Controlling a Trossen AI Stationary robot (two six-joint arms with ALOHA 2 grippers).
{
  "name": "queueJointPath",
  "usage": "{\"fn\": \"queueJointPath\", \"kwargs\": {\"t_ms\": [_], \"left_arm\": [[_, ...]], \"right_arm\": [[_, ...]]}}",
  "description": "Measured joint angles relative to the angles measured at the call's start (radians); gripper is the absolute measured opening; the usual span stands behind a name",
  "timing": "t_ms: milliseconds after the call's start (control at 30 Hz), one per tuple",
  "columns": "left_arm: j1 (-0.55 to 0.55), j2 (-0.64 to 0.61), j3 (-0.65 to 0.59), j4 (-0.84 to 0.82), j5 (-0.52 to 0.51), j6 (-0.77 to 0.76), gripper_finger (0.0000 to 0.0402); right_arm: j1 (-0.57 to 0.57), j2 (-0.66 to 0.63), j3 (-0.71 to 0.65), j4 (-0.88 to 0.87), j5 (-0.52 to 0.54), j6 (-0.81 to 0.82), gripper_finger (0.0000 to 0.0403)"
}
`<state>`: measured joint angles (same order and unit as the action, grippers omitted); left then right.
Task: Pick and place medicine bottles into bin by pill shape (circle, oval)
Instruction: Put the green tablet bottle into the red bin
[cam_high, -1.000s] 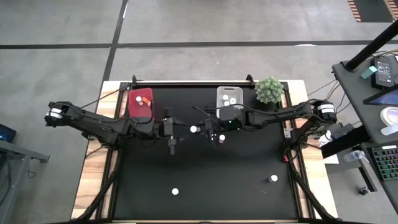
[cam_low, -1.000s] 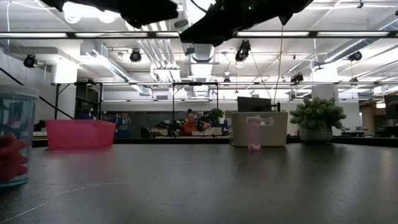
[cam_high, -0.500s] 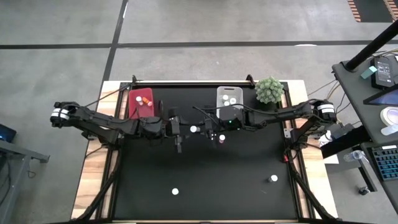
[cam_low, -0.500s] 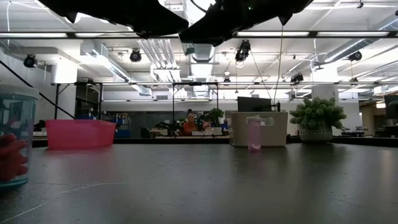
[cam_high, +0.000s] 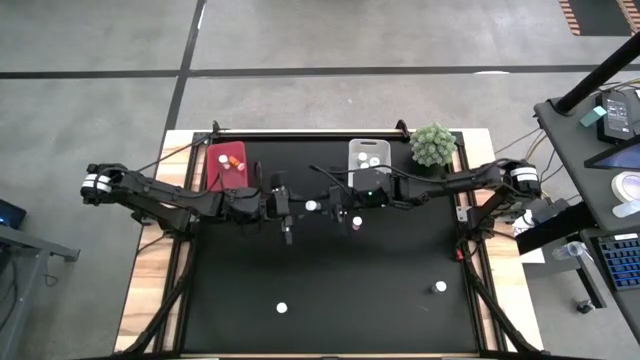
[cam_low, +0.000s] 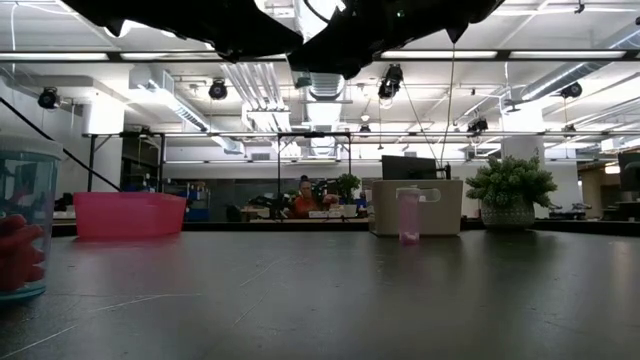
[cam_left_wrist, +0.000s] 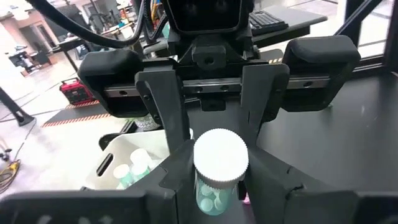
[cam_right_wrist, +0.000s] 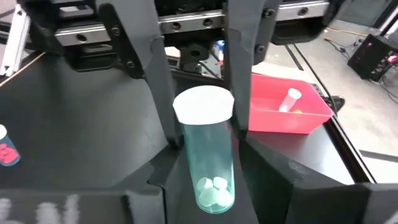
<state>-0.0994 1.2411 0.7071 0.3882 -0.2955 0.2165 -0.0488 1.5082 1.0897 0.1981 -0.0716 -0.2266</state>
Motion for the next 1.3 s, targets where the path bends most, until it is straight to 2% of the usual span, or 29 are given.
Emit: {"fn": "queueJointPath", "kwargs": {"t_ms": [167, 433, 600, 833, 1100, 1300], "left_arm": [[0.000, -0.025, 0.000, -0.051, -0.047, -0.001, 0.0103], [0.000, -0.116, 0.001, -0.298, -0.253, -0.109, 0.0103], [0.009, -0.162, 0.000, -0.596, -0.510, -0.350, 0.0104], [0.075, -0.242, -0.027, -0.934, -0.715, -0.797, 0.0104], [0.240, -0.344, -0.194, -0.954, -0.732, -1.059, 0.0104], [0.348, -0.365, -0.296, -0.919, -0.716, -1.101, 0.0104]], "right_arm": [[-0.025, -0.008, 0.000, -0.009, 0.001, 0.020, 0.0174], [-0.097, -0.029, 0.000, -0.048, 0.005, 0.105, 0.0203], [-0.124, -0.023, 0.000, -0.073, 0.008, 0.120, 0.0203], [-0.129, -0.018, 0.000, -0.073, 0.007, 0.122, 0.0203], [-0.129, -0.018, -0.006, -0.066, 0.005, 0.122, 0.0203], [-0.129, -0.017, -0.006, -0.066, 0.005, 0.121, 0.0203]]}}
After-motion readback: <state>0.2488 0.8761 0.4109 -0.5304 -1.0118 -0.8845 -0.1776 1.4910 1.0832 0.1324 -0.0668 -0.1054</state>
